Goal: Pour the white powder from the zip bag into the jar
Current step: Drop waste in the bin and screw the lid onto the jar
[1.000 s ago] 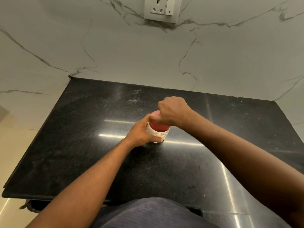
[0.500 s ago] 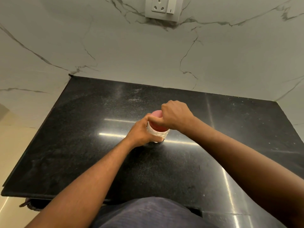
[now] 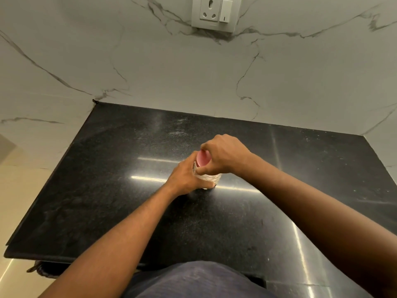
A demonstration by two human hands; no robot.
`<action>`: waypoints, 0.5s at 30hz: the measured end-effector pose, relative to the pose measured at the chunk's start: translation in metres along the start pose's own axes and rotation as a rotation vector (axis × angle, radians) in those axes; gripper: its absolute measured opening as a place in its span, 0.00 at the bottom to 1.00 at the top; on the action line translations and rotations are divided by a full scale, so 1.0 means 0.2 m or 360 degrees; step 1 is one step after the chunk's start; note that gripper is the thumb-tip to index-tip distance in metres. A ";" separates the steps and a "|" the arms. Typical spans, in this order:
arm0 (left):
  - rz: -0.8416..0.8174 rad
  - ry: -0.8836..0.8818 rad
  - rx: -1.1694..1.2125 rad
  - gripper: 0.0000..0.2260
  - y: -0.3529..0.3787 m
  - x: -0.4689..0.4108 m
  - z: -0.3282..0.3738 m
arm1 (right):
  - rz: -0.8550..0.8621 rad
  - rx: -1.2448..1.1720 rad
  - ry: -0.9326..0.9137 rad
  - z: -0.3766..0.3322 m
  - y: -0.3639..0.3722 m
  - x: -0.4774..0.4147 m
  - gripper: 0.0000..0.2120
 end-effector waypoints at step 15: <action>0.0042 -0.0012 -0.0043 0.41 0.00 0.01 -0.01 | -0.0082 -0.0177 -0.0129 0.01 0.02 0.01 0.33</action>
Point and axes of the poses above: each hand's wrist, its own x-axis away from the middle knuckle, its own y-axis out of the palm, z = x × y, the point moved 10 cm from there along -x, towards the middle knuckle, and after that the axes turned 5 degrees about -x, right-handed, at the moved point
